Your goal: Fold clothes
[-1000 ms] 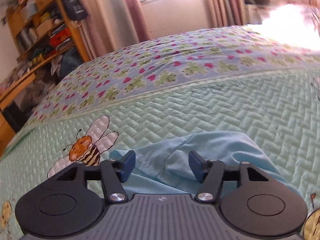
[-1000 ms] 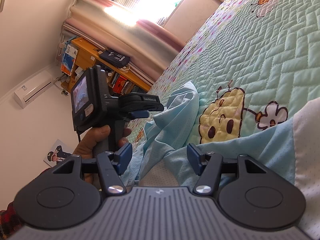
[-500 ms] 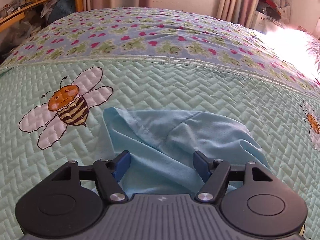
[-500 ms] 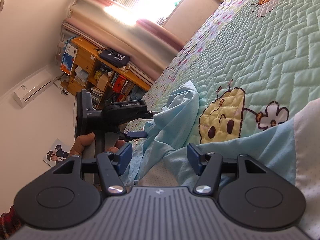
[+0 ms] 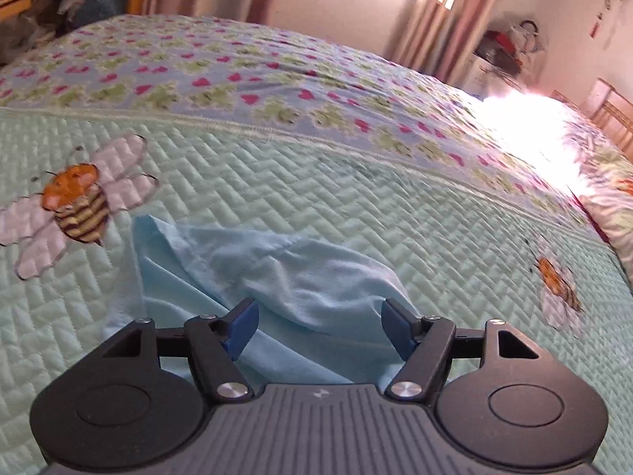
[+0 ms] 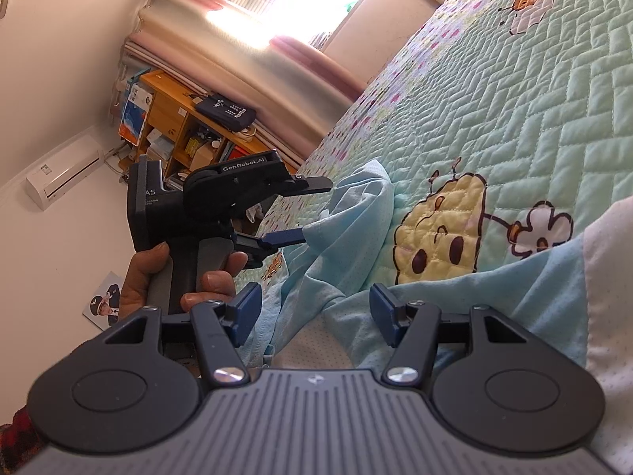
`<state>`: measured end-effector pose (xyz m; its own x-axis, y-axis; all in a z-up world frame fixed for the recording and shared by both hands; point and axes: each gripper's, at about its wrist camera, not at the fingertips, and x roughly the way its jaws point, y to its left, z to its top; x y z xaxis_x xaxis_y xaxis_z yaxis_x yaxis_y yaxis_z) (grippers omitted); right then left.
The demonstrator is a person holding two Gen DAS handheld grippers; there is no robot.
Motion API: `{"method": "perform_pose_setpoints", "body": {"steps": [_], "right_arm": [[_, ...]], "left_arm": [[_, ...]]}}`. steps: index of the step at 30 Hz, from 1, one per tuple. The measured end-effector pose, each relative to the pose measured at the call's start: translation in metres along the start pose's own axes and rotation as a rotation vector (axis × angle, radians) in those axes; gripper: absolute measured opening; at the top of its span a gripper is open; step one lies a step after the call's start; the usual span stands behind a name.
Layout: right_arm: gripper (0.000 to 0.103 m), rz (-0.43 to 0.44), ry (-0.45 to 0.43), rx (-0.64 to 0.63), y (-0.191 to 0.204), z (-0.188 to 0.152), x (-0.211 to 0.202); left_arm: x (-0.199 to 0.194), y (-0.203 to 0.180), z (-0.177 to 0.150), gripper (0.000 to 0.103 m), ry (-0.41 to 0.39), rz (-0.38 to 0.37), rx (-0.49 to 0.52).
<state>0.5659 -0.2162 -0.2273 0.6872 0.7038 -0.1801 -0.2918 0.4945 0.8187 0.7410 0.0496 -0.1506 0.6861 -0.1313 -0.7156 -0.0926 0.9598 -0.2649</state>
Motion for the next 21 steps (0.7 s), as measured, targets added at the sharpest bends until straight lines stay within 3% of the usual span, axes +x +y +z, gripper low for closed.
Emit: {"method": "perform_pose_setpoints", "body": {"steps": [6, 8, 9, 10, 14, 19, 21], "right_arm": [[0.062, 0.000, 0.001, -0.001, 0.000, 0.000, 0.000], [0.062, -0.001, 0.001, -0.003, 0.001, 0.000, 0.001], [0.062, -0.001, 0.001, -0.004, 0.001, -0.001, 0.001], [0.062, -0.002, 0.001, -0.005, 0.001, -0.001, 0.001], [0.062, -0.002, 0.003, -0.008, 0.002, -0.001, 0.001], [0.062, -0.001, 0.004, -0.010, 0.003, -0.001, 0.001], [0.063, -0.001, 0.004, -0.010, 0.003, -0.002, 0.001]], "left_arm": [[0.012, 0.027, 0.008, 0.066, 0.011, 0.058, -0.076], [0.016, 0.030, 0.008, 0.049, 0.009, 0.062, -0.075], [0.019, 0.031, 0.008, 0.032, 0.014, 0.057, -0.080], [0.022, 0.032, 0.008, 0.028, 0.018, 0.056, -0.086], [0.028, 0.032, 0.007, 0.029, 0.017, 0.056, -0.104], [0.026, 0.028, 0.005, 0.047, 0.017, 0.047, -0.128], [0.026, 0.025, 0.004, 0.047, 0.017, 0.057, -0.126]]}}
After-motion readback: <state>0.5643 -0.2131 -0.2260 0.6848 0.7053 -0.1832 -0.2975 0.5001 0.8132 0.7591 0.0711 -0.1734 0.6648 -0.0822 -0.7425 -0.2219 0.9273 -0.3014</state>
